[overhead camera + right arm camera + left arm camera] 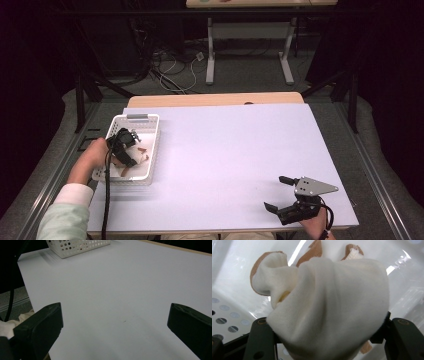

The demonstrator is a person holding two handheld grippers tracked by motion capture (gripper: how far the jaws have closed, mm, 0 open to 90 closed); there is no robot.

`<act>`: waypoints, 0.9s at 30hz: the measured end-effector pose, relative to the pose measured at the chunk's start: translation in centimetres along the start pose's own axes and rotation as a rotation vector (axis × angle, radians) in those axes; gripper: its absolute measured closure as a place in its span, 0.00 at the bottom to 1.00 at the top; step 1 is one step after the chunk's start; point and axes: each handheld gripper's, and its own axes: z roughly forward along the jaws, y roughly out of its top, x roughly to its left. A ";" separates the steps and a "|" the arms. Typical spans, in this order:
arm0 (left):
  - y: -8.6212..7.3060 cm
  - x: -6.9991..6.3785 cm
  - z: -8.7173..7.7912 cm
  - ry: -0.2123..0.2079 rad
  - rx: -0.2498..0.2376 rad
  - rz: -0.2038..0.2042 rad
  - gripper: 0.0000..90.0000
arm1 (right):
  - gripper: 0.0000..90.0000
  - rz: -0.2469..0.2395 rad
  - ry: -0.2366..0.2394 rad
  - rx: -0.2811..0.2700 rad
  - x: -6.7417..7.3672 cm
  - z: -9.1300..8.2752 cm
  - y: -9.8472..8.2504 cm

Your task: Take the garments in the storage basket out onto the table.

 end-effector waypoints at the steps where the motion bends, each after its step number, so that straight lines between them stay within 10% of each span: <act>1: 0.0 0.0 -0.1 0.007 -0.002 0.008 0.42 | 0.00 0.000 -0.001 -0.001 0.0 0.0 0.0; 27: 0.0 0.1 -3.1 0.047 -0.004 0.041 0.42 | 0.00 0.000 -0.004 0.000 0.0 0.0 0.0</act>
